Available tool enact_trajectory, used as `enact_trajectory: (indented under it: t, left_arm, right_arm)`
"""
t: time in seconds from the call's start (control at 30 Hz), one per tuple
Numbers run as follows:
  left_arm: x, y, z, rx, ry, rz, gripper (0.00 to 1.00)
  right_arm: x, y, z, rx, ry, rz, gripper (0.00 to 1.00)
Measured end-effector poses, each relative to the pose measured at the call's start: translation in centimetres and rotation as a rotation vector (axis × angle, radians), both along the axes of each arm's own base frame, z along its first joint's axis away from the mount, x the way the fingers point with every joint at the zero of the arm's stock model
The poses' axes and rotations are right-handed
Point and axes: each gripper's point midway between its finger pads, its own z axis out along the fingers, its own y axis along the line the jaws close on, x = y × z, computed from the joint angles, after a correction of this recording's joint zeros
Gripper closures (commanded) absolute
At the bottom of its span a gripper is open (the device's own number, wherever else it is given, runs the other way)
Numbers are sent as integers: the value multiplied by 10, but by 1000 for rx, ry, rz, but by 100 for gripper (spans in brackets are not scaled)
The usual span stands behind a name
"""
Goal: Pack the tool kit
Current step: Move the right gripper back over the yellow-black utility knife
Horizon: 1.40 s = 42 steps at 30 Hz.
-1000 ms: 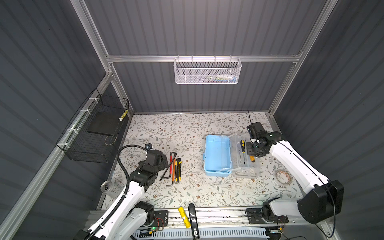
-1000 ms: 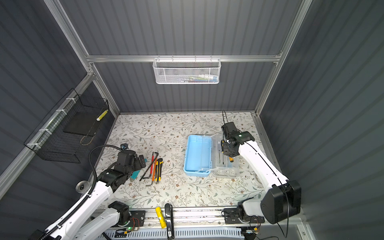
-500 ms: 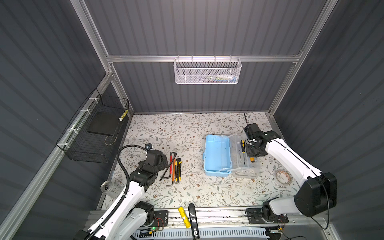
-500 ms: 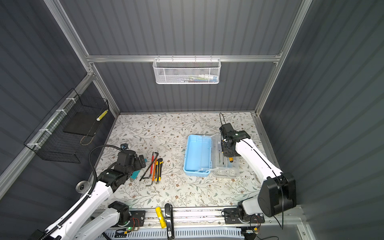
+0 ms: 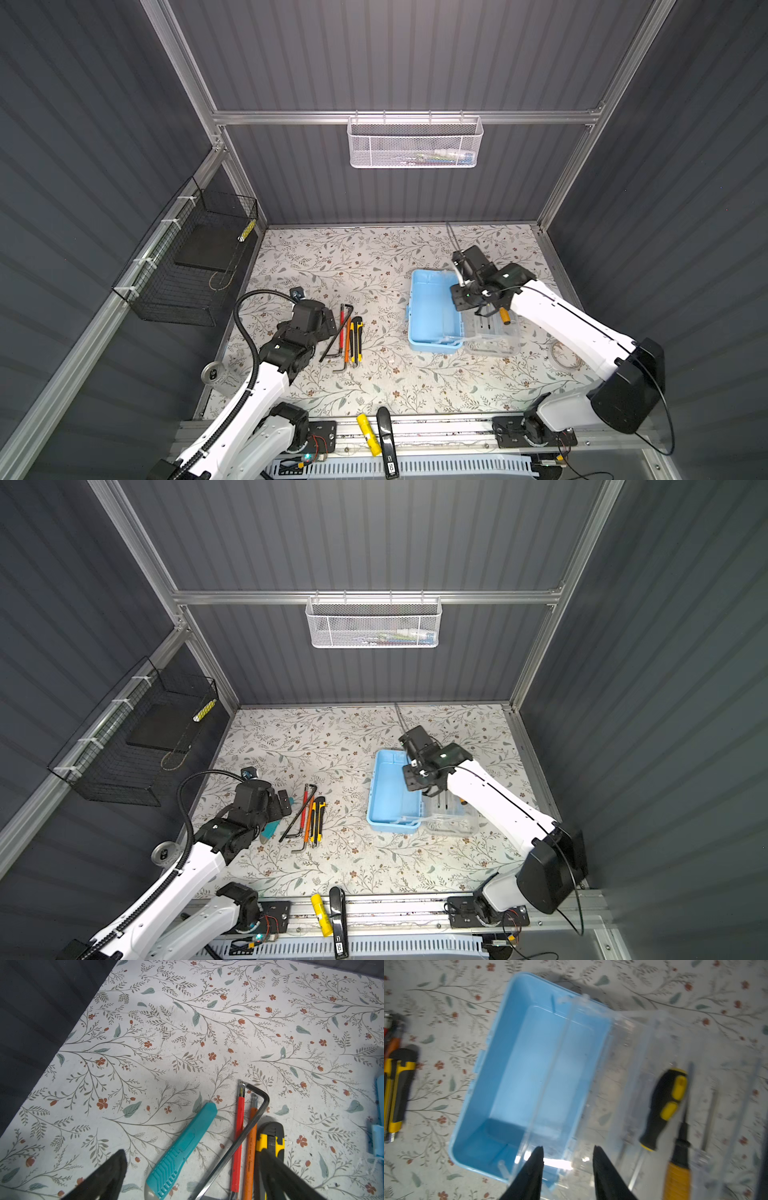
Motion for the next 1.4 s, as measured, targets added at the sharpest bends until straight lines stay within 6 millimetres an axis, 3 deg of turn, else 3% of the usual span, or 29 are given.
enact_trajectory:
  t: [0.1, 0.4, 0.53, 0.67, 0.8, 1.2, 1.4]
  left_arm:
    - [0, 0, 0, -1, -1, 0, 1]
    - [0, 0, 2, -4, -8, 0, 1]
    - [-1, 0, 5, -7, -18, 0, 1]
    - [-1, 0, 5, -8, -19, 0, 1]
    - [-2, 1, 4, -9, -21, 0, 0]
    - [-3, 1, 3, -8, -19, 0, 1]
    - [-3, 1, 3, -8, -19, 0, 0]
  right_arm:
    - [-2, 53, -12, 77, 6, 103, 53]
    - [-13, 186, -47, 170, 51, 317, 36]
    - [-33, 220, -79, 149, 98, 402, 29]
    - [-49, 234, -108, 119, 140, 459, 27]
    - [-50, 246, -122, 102, 149, 487, 27]
    - [-45, 248, -147, 46, 151, 489, 29]
    - [-43, 249, -147, 41, 146, 487, 29]
